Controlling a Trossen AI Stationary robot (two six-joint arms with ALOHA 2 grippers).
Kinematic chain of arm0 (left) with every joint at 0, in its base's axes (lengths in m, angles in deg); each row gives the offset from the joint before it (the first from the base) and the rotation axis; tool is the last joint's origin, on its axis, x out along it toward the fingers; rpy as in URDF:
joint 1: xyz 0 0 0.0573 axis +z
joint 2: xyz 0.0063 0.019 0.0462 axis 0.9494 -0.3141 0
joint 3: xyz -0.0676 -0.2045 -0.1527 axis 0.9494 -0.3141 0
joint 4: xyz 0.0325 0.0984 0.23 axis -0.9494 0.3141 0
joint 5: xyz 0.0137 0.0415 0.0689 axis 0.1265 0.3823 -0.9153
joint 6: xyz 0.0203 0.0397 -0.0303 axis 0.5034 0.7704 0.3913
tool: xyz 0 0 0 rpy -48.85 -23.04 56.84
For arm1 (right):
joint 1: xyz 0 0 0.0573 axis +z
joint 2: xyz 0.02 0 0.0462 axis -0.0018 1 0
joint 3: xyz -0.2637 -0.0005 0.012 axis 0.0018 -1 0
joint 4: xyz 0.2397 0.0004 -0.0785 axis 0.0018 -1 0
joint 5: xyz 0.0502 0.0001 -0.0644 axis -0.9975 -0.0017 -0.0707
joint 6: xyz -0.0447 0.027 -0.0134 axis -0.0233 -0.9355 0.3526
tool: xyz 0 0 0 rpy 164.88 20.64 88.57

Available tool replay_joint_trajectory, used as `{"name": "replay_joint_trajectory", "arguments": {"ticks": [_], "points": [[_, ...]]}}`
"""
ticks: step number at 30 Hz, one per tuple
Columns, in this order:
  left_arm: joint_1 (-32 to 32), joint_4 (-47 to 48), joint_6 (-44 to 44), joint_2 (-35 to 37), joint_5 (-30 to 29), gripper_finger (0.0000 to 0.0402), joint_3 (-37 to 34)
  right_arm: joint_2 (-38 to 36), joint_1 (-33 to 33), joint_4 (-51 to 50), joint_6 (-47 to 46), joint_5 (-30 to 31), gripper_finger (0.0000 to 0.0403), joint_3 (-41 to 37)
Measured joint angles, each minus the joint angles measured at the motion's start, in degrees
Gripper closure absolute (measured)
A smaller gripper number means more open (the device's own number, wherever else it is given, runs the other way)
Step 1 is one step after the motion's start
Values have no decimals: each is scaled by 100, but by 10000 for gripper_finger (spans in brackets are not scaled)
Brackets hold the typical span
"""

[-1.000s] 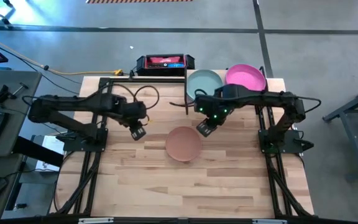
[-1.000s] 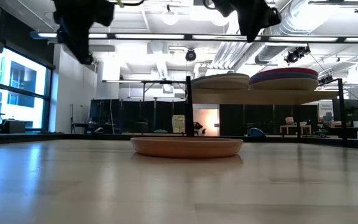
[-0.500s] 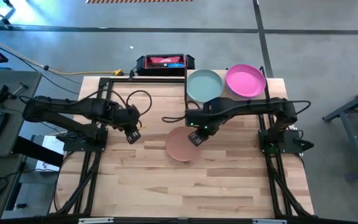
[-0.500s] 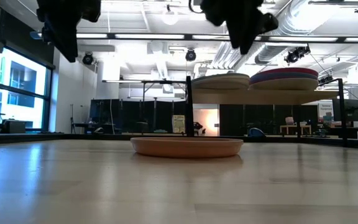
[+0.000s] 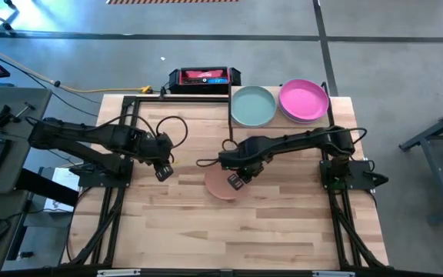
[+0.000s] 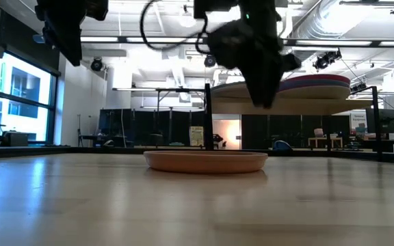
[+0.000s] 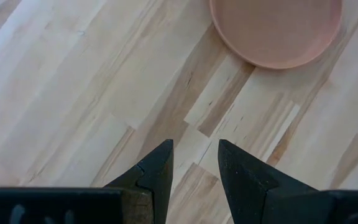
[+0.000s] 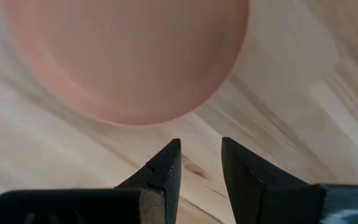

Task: Place and stack plates onto a shelf
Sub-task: Stack the brown plate on top of the light blue plate on the shelf

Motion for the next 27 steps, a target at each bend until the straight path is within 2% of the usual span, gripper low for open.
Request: {"name": "replay_joint_trajectory", "arguments": {"ticks": [4,10,16,19,27], "points": [[-56,4,-88,0,2,286,0,0,5,335,-186,-5,308,-499],[-73,4,-134,2,2,286,0,-2,5,1502,-464,-155,308,-1118],[-71,4,-138,2,2,286,0,-2,11,1520,-1013,-99,308,-1561],[-71,3,-142,2,2,286,0,-7,11,1855,-1266,-92,308,-1707],[-71,4,-140,2,2,286,0,-9,11,2103,-1535,55,308,-1804]]}}
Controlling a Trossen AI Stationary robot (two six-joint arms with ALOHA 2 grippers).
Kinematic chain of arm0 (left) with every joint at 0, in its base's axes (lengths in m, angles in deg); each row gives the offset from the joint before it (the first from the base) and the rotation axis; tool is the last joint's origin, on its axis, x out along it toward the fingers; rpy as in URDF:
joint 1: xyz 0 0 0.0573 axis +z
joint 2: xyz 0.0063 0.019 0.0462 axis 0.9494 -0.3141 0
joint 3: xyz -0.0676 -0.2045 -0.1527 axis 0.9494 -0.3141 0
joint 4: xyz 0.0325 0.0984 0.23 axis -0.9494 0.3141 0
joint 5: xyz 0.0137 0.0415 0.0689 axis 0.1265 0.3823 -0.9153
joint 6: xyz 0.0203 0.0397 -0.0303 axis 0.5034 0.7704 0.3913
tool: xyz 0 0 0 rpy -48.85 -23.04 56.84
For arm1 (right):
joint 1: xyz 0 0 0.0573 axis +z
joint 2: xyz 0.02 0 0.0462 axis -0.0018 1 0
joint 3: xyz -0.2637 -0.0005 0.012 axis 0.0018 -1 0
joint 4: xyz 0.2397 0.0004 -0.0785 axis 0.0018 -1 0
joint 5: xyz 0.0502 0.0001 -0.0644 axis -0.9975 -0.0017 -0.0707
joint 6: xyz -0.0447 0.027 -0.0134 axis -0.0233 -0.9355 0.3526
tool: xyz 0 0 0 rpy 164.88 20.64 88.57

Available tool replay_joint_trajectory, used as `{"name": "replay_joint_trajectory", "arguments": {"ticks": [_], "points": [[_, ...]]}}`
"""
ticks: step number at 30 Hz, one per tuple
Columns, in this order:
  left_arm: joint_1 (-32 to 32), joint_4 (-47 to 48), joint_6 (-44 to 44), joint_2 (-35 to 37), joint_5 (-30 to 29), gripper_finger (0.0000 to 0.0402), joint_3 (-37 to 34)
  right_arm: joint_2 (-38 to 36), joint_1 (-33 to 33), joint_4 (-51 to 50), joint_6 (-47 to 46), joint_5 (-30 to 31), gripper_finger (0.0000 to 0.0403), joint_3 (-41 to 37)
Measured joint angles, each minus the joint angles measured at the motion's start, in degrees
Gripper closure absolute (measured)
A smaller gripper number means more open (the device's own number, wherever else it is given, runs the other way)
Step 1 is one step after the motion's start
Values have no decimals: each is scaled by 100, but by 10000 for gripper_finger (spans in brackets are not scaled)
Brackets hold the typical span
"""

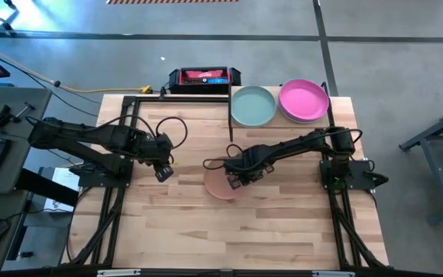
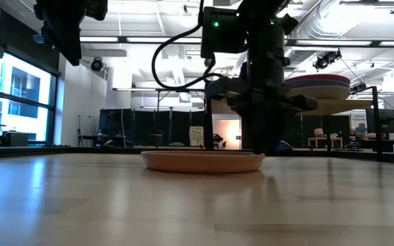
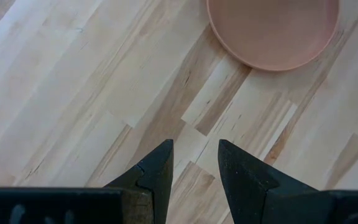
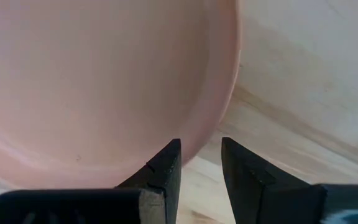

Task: Place and stack plates onto a shelf
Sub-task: Stack the brown plate on top of the light blue plate on the shelf

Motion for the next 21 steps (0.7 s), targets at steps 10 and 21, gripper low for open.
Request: {"name": "replay_joint_trajectory", "arguments": {"ticks": [10,21], "points": [[0,-1,4,2,0,286,2,15,-24,165,-250,317,308,0],[2,-4,12,2,-2,286,2,132,-24,215,-393,589,308,4]]}}
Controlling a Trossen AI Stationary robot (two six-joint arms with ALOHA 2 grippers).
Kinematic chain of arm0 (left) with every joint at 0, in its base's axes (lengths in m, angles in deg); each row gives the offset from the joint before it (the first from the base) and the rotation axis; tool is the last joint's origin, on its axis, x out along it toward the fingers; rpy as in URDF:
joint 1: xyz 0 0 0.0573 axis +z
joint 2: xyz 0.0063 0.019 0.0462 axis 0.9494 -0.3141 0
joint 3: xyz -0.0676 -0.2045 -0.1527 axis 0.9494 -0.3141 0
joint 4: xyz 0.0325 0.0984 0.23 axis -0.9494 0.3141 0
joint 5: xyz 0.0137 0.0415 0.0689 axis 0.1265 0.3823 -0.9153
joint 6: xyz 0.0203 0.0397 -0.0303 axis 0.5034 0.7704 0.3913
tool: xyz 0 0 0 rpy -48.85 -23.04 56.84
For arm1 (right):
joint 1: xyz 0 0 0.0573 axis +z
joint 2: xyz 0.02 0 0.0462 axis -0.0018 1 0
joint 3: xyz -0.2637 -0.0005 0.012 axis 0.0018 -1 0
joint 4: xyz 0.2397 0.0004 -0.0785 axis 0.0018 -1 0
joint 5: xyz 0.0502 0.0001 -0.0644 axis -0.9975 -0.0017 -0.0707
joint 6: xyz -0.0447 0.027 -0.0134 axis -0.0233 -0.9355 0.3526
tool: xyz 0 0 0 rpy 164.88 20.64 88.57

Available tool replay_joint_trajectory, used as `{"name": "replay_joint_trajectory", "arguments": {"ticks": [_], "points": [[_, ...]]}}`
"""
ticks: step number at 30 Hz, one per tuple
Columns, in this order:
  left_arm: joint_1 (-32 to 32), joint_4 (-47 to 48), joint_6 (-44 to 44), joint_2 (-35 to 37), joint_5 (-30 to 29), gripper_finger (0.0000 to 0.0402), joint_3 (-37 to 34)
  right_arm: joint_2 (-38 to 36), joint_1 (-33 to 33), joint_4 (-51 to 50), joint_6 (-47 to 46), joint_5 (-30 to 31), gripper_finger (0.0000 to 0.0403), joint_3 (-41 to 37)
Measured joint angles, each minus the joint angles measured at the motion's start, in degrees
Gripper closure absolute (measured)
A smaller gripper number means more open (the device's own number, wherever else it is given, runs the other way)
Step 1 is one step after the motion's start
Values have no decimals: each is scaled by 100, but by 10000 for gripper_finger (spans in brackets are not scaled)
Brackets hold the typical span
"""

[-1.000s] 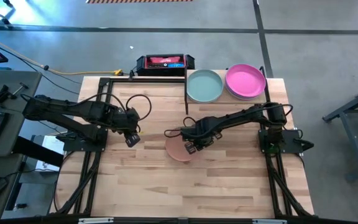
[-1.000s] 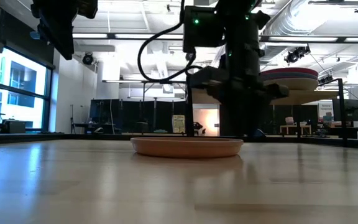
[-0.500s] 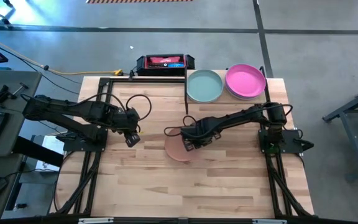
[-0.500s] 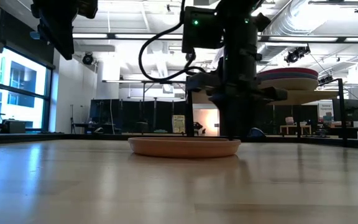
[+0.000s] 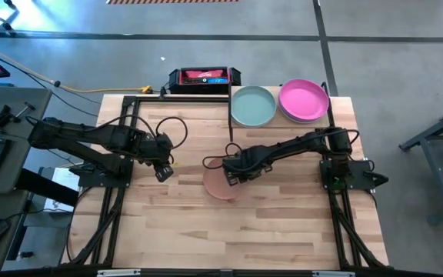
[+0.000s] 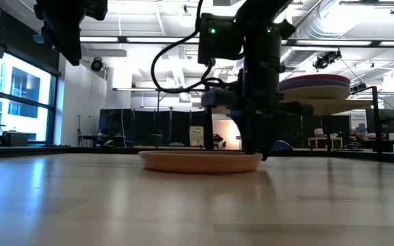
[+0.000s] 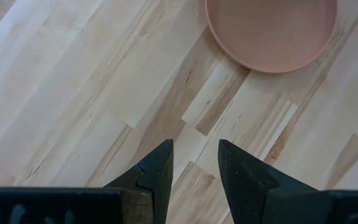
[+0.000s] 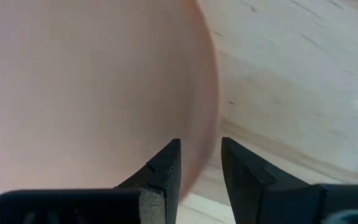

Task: Place and stack plates onto a shelf
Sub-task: Stack the brown plate on top of the light blue plate on the shelf

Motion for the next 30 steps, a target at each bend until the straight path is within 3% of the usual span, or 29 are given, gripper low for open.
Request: {"name": "replay_joint_trajectory", "arguments": {"ticks": [11,18,30], "points": [[-2,32,48,0,0,286,2,187,15,68,-87,-151,314,-2],[0,32,49,0,-20,286,2,176,13,67,104,-482,395,7],[0,34,49,0,-21,286,2,-105,17,-86,316,-841,402,4]]}}
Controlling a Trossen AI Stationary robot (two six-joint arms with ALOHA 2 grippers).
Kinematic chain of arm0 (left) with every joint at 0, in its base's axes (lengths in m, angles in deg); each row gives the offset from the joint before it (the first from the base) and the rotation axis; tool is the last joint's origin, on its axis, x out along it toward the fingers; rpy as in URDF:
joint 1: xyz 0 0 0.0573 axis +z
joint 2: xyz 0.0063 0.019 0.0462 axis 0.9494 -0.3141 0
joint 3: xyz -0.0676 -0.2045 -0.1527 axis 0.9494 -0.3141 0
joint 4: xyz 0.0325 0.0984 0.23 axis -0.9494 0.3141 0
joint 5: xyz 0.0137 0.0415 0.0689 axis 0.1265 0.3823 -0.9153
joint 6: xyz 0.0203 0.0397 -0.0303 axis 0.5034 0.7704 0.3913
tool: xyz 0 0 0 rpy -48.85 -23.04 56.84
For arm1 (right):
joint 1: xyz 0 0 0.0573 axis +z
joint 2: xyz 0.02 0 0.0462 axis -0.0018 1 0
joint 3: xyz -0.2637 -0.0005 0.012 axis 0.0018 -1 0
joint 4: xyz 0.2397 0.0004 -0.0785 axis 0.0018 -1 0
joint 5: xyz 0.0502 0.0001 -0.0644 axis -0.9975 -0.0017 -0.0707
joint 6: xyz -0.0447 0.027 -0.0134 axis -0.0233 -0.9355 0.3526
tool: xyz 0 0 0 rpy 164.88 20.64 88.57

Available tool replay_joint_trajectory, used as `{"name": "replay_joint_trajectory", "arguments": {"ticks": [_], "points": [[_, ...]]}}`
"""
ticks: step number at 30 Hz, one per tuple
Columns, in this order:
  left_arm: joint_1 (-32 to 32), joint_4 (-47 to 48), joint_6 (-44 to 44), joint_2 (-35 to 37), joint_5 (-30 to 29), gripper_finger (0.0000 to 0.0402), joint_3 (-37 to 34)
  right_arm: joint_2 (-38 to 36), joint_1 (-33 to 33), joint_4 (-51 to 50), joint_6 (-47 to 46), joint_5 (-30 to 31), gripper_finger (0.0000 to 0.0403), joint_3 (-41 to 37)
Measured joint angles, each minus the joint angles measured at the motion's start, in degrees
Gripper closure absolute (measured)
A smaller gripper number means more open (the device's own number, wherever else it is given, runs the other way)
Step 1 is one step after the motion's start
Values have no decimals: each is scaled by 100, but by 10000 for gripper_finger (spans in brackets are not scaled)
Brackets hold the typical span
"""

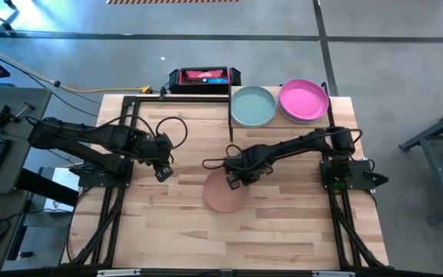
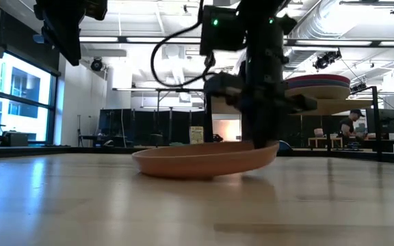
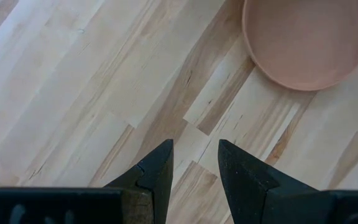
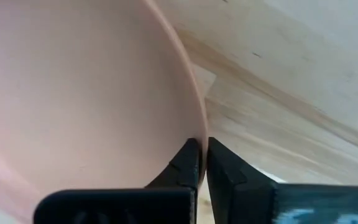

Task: Place and stack plates onto a shelf
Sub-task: Stack the brown plate on top of the light blue plate on the shelf

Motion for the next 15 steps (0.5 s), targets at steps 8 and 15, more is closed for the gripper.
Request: {"name": "replay_joint_trajectory", "arguments": {"ticks": [8,15], "points": [[0,-2,0,0,-19,286,0,-598,0,-284,252,7,403,0],[-1,-8,-2,0,-20,286,0,-1174,-43,-378,474,96,403,0]]}}
